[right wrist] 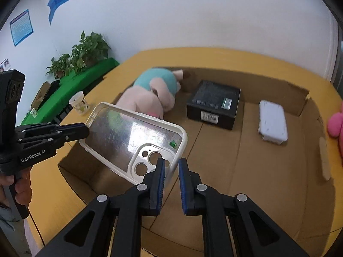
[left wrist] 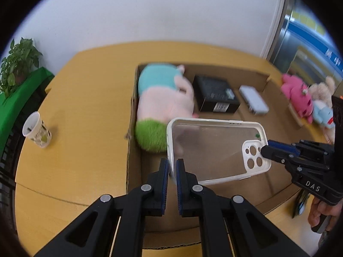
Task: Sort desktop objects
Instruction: 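Carry the phone case with the right gripper over the cardboard box, then open the right gripper to drop the phone case in the box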
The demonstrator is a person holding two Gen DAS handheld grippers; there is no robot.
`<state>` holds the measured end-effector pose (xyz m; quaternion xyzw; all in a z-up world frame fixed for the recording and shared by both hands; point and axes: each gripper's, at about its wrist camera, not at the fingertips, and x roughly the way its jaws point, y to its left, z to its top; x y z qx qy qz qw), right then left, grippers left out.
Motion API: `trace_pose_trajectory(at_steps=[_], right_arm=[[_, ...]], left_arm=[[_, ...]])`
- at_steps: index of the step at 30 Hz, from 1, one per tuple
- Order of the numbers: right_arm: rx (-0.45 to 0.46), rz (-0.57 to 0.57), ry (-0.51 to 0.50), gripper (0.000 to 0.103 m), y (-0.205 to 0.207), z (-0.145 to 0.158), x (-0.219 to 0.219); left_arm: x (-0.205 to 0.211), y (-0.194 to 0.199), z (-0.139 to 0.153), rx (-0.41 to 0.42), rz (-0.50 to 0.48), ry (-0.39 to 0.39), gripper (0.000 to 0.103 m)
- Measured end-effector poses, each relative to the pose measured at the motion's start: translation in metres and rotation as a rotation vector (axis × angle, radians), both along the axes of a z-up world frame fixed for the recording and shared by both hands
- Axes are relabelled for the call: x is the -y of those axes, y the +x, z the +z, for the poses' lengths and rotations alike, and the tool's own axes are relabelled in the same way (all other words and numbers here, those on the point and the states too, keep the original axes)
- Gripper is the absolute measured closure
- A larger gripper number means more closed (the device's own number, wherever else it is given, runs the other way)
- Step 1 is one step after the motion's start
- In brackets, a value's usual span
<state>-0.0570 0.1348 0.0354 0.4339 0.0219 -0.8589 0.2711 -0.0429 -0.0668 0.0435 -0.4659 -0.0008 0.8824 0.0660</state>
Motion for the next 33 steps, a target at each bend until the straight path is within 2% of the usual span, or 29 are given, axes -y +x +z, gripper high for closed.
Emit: trace_pose_trajectory(at_steps=[3,8,12,21,26,28,29,31,33], right_arm=[[0.088,0.008,0.019,0.091,-0.005,-0.025,0.005],[0.170,0.037,0.069,0.091,-0.009,-0.040,0.017],[0.268,0.039,0.043,0.091,-0.018,-0.055,0.017],[0.335,0.030,0.041,0.088,-0.019,-0.073,0.022],[0.317,0.043,0.009,0.071,-0.013,-0.066,0.020],[0.263,0.028,0.010,0.052,-0.006,-0.054,0.015],[0.234,0.020,0.011,0.047,-0.002,-0.048,0.013],[0.146,-0.015,0.046,0.039,0.009,-0.031,0.006],[0.065,-0.048,0.076,0.031,0.022,-0.016,-0.004]], left_arm=[[-0.004,0.001,-0.019,0.065,0.008,-0.057,0.097],[-0.011,0.002,-0.026,0.131,0.012,-0.146,0.097],[-0.007,-0.004,-0.043,0.216,0.037,-0.191,0.097],[-0.014,-0.012,-0.050,0.260,0.054,-0.286,0.096],[-0.015,-0.012,-0.050,0.262,0.051,-0.310,0.096],[-0.013,-0.013,-0.048,0.259,0.062,-0.308,0.096],[-0.012,-0.013,-0.046,0.252,0.072,-0.305,0.095],[-0.010,-0.010,-0.037,0.211,0.098,-0.294,0.089],[-0.012,-0.002,-0.018,0.118,0.105,-0.257,0.086]])
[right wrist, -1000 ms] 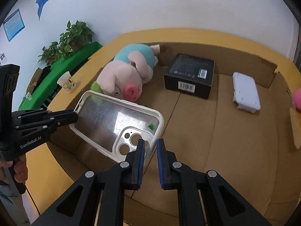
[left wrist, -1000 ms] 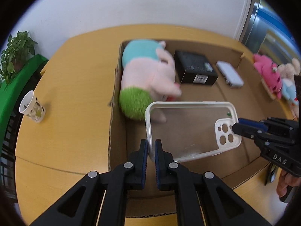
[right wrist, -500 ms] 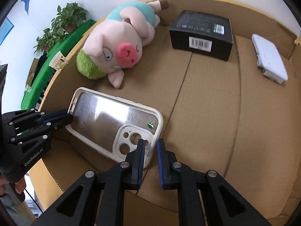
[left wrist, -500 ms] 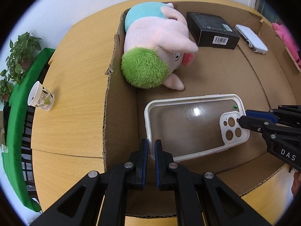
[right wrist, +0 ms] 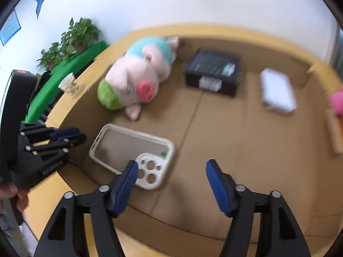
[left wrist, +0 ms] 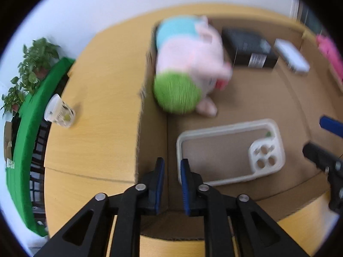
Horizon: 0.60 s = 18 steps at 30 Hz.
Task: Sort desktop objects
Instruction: 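Open the right gripper to drop the phone case in the box, then move the right tool down to the black sunglasses on the table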
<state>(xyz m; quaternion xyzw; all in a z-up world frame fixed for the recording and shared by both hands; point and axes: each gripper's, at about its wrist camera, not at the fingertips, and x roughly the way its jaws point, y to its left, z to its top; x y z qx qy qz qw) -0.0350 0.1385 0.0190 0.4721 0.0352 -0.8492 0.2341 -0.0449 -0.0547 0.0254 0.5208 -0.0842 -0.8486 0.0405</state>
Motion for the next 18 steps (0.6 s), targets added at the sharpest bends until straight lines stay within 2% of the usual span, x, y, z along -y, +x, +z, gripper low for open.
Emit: trace_pose_trajectory(at_steps=[2,4,6,7,10,13,18], right_arm=[[-0.071,-0.026,0.012,0.021,0.014,0.014,-0.009],[-0.151,-0.043,0.010,0.010,0.033,0.030,-0.020],[-0.214,-0.047,0.006,0.004,0.043,0.040,-0.029],[-0.258,-0.052,0.007,0.001,0.053,0.047,-0.034],[-0.334,-0.056,0.004,0.001,0.069,0.060,-0.045],[-0.346,-0.074,0.005,0.001,0.076,0.065,-0.056],[-0.355,-0.080,-0.008,0.001,0.084,0.068,-0.070]], left_arm=[[-0.007,0.015,0.023,-0.128,-0.024,0.050,0.074],[-0.016,0.032,0.044,-0.259,-0.043,0.082,0.036],[-0.029,0.052,0.060,-0.392,-0.059,0.078,0.022],[-0.038,0.060,0.066,-0.437,-0.072,0.069,0.022],[-0.058,0.071,0.073,-0.497,-0.110,0.048,0.022],[-0.070,0.081,0.076,-0.527,-0.121,0.082,0.022],[-0.077,0.090,0.079,-0.523,-0.111,0.110,0.022]])
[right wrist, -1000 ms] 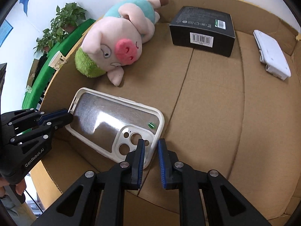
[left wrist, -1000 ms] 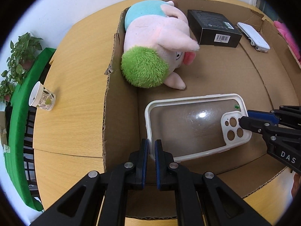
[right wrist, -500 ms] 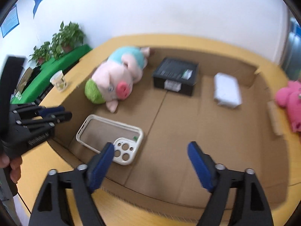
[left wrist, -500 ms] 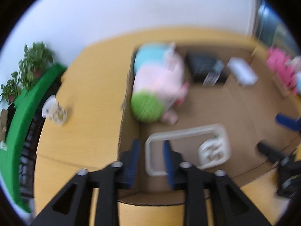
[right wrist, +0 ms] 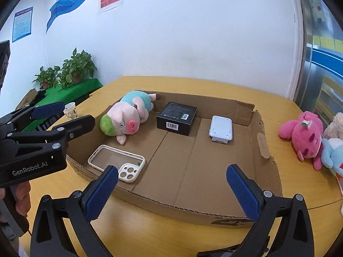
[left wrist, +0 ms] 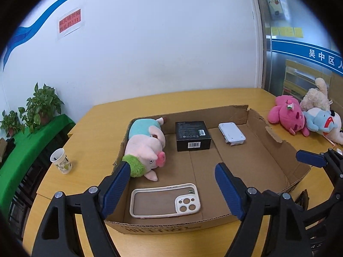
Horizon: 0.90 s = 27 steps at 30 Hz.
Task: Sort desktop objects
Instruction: 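Move the right tool down to the black sunglasses on the table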
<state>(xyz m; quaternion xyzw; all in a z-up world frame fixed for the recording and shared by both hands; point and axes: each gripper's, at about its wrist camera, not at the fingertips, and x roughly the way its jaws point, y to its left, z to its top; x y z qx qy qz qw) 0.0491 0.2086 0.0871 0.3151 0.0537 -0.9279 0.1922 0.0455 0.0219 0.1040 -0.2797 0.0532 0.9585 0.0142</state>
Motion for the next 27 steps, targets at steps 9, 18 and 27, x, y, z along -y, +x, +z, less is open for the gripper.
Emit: trace_pose_trajectory(at_steps=[9,18,27], right_arm=[[-0.028,0.061,-0.014,0.001,0.030,-0.002,-0.042],[0.128,0.121,0.053,0.001,0.030,-0.047,-0.148],[0.266,0.191,0.013,0.001,-0.019,-0.093,-0.149]], left_arm=[[-0.026,0.027,-0.005,0.012,-0.051,0.012,0.022],[-0.052,0.050,-0.063,0.163,-0.152,0.108,0.022],[-0.056,0.055,-0.087,0.253,-0.169,0.133,0.022]])
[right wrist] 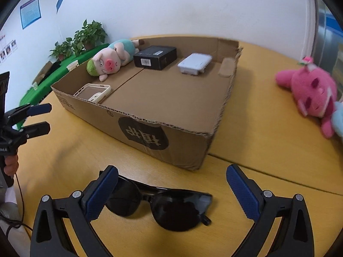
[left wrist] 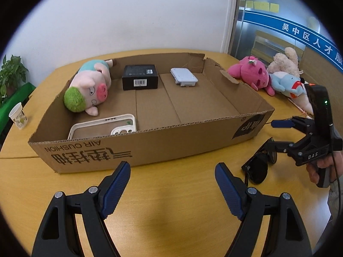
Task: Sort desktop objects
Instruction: 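Move the right tool down to the black sunglasses on the table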
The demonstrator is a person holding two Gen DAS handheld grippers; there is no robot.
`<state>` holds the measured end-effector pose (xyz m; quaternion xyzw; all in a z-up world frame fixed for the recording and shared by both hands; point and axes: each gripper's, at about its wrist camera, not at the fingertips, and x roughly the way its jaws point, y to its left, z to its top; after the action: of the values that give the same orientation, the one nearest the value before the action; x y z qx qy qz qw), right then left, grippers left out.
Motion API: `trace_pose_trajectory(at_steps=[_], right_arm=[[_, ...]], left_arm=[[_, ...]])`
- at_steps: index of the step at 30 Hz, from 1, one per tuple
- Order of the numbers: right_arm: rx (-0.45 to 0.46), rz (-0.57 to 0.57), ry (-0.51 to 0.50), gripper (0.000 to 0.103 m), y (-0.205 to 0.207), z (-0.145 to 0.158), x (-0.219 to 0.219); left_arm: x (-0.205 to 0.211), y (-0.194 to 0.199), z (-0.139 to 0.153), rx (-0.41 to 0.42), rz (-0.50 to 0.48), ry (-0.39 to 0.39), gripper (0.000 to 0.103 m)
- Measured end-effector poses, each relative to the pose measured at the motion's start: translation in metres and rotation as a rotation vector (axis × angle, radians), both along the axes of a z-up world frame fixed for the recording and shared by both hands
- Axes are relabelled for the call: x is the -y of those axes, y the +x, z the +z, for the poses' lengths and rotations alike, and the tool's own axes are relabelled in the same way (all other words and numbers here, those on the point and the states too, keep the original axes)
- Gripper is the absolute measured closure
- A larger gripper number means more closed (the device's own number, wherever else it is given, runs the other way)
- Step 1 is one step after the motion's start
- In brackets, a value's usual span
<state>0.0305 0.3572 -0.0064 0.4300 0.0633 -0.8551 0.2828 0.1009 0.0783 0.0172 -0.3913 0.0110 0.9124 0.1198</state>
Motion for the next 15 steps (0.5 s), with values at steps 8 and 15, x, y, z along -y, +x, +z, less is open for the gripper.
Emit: trace_pose_trajectory(at_steps=[8,15], right_arm=[[0.144,0.048,-0.024,0.003,0.033,-0.028,0.011],[0.114,0.033,-0.014,0.004,0.084,-0.020,0.042]], left_arm=[[0.017,-0.001,-0.009,0.029,0.041,0.029,0.022],[0.016,-0.002,-0.017,0.083,0.014,0.100,0.022]])
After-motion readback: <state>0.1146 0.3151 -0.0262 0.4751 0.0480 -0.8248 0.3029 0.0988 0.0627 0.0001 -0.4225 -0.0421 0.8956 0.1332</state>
